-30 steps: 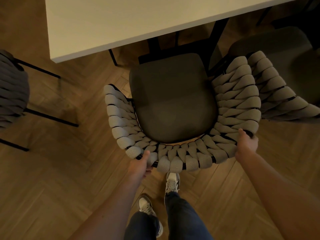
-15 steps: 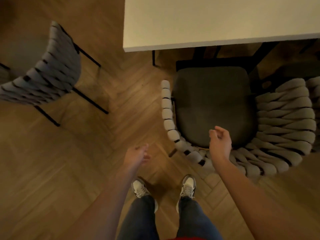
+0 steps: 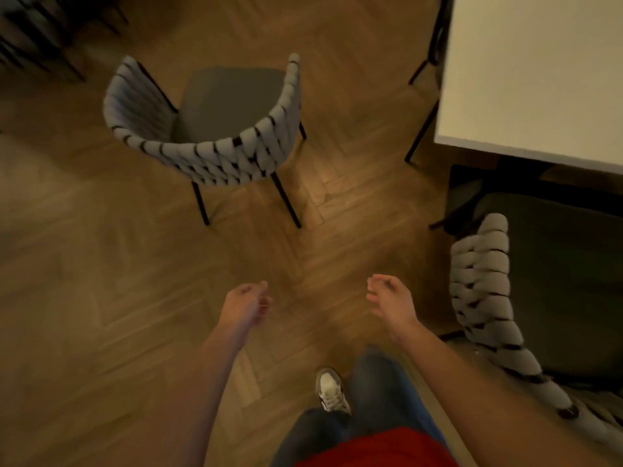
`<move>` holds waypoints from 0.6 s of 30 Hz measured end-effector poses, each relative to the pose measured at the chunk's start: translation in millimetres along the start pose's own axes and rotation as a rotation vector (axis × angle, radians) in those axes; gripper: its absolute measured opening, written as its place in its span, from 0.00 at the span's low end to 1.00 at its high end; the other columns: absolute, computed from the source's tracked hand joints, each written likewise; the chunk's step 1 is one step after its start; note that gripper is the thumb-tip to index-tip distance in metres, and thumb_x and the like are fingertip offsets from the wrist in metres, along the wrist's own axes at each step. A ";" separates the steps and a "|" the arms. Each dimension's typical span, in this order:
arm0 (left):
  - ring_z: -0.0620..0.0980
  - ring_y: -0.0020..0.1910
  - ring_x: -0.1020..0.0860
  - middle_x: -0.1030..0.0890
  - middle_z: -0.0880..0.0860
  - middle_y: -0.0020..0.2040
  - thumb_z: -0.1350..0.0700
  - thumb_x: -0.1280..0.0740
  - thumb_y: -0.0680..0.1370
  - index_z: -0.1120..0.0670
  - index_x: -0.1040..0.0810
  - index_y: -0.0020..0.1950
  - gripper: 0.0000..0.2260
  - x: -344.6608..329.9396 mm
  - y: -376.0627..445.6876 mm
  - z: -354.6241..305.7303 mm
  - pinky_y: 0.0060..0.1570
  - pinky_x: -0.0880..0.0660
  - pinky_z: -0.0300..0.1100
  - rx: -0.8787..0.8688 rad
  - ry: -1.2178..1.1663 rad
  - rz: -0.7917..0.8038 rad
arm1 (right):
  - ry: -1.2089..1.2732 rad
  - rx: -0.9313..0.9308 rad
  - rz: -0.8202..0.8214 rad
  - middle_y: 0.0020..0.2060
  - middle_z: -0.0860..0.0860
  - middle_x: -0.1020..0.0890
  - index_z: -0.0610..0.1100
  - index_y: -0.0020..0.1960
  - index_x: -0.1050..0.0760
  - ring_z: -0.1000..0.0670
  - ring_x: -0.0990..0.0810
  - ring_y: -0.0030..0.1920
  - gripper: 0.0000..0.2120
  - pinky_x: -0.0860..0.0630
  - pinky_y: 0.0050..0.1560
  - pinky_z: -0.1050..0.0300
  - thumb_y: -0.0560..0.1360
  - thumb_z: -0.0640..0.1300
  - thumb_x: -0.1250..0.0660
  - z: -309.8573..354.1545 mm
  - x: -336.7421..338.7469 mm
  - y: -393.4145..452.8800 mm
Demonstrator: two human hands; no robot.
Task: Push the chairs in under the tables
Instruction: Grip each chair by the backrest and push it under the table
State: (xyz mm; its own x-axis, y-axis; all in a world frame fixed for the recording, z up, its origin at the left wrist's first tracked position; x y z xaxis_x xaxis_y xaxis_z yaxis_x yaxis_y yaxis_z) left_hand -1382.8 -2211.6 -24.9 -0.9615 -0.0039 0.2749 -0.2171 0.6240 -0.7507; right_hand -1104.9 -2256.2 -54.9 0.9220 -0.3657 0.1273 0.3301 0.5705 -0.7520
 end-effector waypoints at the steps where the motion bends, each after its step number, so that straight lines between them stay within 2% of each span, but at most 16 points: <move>1: 0.50 0.32 0.25 0.21 0.55 0.37 0.54 0.36 0.81 0.55 0.25 0.43 0.09 15.2 9.9 -5.9 0.34 0.32 0.39 0.008 -0.027 -0.013 | -0.001 -0.009 0.022 0.53 0.48 0.20 0.45 0.61 0.25 0.48 0.19 0.55 0.10 0.23 0.56 0.48 0.80 0.45 0.34 7.6 -21.0 2.1; 5: 0.50 0.31 0.24 0.21 0.55 0.37 0.54 0.36 0.81 0.56 0.25 0.46 0.07 71.1 51.7 -32.6 0.33 0.33 0.40 0.026 -0.089 -0.079 | 0.020 -0.053 0.101 0.52 0.45 0.21 0.43 0.60 0.25 0.46 0.21 0.54 0.10 0.23 0.59 0.44 0.80 0.43 0.34 44.8 -102.5 17.2; 10: 0.50 0.34 0.23 0.22 0.54 0.40 0.52 0.36 0.82 0.54 0.26 0.48 0.07 125.4 113.4 -82.4 0.36 0.30 0.41 0.037 -0.162 -0.134 | 0.052 -0.086 0.163 0.56 0.46 0.20 0.44 0.65 0.26 0.47 0.19 0.55 0.15 0.20 0.53 0.48 0.80 0.45 0.33 100.4 -194.0 61.6; 15: 0.51 0.42 0.22 0.23 0.54 0.47 0.48 0.36 0.81 0.55 0.27 0.61 0.13 165.3 182.7 -135.3 0.37 0.24 0.47 0.128 -0.274 -0.137 | 0.103 -0.132 0.197 0.60 0.43 0.21 0.43 0.71 0.31 0.44 0.20 0.58 0.22 0.21 0.58 0.43 0.79 0.46 0.32 166.2 -271.7 106.0; 18: 0.53 0.49 0.20 0.22 0.55 0.52 0.48 0.36 0.81 0.54 0.29 0.66 0.17 185.4 219.2 -168.0 0.42 0.20 0.52 0.180 -0.335 -0.157 | 0.122 -0.161 0.185 0.63 0.43 0.23 0.44 0.74 0.34 0.43 0.21 0.60 0.25 0.21 0.59 0.41 0.79 0.46 0.32 199.4 -307.2 127.8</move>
State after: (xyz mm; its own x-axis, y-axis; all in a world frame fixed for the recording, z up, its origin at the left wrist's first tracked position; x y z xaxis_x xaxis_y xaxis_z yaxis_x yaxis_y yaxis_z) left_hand -1580.3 -1944.3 -37.6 -0.9097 -0.3605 0.2061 -0.3629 0.4489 -0.8166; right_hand -1305.6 -1924.3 -61.2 0.9294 -0.3571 -0.0934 0.1124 0.5148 -0.8499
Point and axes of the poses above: each hand's wrist, its own y-axis towards the middle knuckle, its own x-axis out of the back of the hand, z = x × y, the point moved 5 cm from there along y, towards the middle knuckle
